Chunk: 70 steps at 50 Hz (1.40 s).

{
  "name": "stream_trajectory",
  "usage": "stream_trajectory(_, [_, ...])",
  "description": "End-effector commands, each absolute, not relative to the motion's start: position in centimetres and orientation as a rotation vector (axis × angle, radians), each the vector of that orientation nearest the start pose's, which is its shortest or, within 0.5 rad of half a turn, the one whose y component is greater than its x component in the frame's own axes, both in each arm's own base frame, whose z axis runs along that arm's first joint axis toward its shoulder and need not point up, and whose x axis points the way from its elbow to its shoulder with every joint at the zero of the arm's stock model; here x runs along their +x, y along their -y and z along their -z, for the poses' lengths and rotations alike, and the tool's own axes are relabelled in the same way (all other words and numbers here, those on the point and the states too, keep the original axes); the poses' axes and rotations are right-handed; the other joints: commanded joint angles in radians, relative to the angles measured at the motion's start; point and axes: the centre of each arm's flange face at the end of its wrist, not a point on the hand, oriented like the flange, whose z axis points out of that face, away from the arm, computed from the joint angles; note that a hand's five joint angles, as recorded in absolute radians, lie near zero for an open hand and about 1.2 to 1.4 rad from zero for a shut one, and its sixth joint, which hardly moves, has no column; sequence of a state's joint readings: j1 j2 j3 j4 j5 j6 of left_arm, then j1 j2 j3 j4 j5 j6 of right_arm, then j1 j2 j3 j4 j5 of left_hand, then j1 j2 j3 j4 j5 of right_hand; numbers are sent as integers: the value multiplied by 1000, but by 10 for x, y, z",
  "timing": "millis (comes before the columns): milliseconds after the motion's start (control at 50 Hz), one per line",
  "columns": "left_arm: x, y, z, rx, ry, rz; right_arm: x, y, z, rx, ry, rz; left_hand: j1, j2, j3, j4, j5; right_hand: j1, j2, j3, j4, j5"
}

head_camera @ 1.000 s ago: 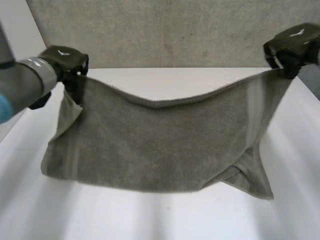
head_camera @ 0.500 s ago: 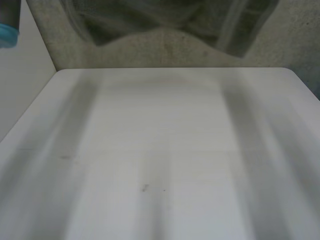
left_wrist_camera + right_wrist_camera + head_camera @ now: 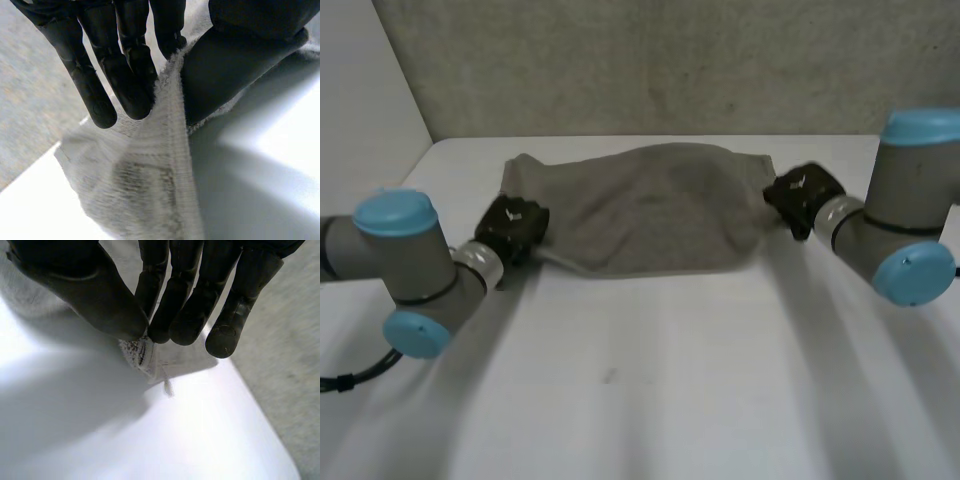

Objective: Fold the towel.

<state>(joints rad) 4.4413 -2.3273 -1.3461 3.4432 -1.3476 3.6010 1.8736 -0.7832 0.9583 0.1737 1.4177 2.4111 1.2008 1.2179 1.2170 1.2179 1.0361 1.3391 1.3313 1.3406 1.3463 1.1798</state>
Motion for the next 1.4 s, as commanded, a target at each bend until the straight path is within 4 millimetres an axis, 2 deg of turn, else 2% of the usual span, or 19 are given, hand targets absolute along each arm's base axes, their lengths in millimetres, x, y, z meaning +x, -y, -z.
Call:
stream_trajectory(20, [-256,359,-115,1142,-2237,1932,256,371,-185,-1393,-2293,1896,195,178,179,178,186,57,65,56,50,42])
stream_trajectory(200, [-256,359,-118,1133,-2227,1946,231,373,-212,-1163,-2328,1969,195,178,179,178,186,57,65,56,50,42])
stream_trajectory(260, [-256,357,-113,1141,-2243,1930,223,372,-214,-1109,-2349,1972,26,9,9,9,16,57,65,56,50,42])
stream_trajectory(280, [-256,357,-111,1145,-2242,1924,218,373,-213,-1093,-2363,1972,-117,-134,-133,-134,-127,57,65,56,50,42])
stream_trajectory(300, [-256,357,-111,1145,-2242,1924,218,373,-213,-1093,-2363,1972,-118,-135,-134,-135,-128,57,65,56,50,42])
stream_trajectory(340, [-255,356,-103,1150,-2259,1899,210,375,-212,-1070,-2378,1986,-388,-405,-404,-405,-397,57,65,56,50,42])
stream_trajectory(400, [-255,356,-99,1149,-2268,1887,204,378,-212,-1053,-2388,2004,-534,-551,-550,-551,-544,57,65,56,50,42])
stream_trajectory(480, [-253,358,-99,1128,-2265,1879,198,381,-211,-1035,-2406,2012,-556,-573,-572,-573,-566,57,65,56,50,42])
stream_trajectory(680, [-243,365,-100,1039,-2253,1843,187,380,-213,-986,-2441,2021,-503,-520,-519,-520,-513,57,65,56,50,42])
stream_trajectory(900, [-240,365,-101,1026,-2254,1836,186,379,-208,-980,-2432,2044,-242,-259,-258,-259,-251,57,65,56,50,42])
stream_trajectory(1000, [-237,366,-105,1015,-2250,1838,185,378,-206,-977,-2442,2039,11,-6,-5,-6,1,57,65,56,50,42])
stream_trajectory(1040, [-234,366,-120,993,-2225,1860,184,378,-208,-974,-2440,2046,195,178,179,178,185,57,65,56,50,42])
stream_trajectory(1060, [-234,366,-120,993,-2225,1860,184,378,-208,-974,-2440,2046,195,178,179,178,186,57,65,56,50,42])
stream_trajectory(1100, [-226,364,-139,947,-2190,1881,181,376,-214,-965,-2443,2057,195,178,179,178,186,57,65,56,50,42])
stream_trajectory(1160, [-221,362,-152,929,-2166,1902,180,374,-218,-966,-2438,2069,195,178,179,178,186,57,65,56,50,42])
stream_trajectory(1200, [-217,356,-173,910,-2131,1936,180,370,-225,-974,-2424,2089,195,178,179,178,186,57,65,56,50,42])
stream_trajectory(1260, [-213,344,-186,909,-2125,1944,179,363,-229,-991,-2428,2078,195,178,179,178,186,57,65,56,50,42])
stream_trajectory(1320, [-211,335,-189,920,-2136,1930,179,358,-229,-1004,-2440,2049,195,178,179,178,186,57,65,56,50,42])
stream_trajectory(1400, [-202,306,-187,1040,-2173,1780,173,334,-222,-1161,-2525,1892,195,178,179,178,186,57,65,56,50,42])
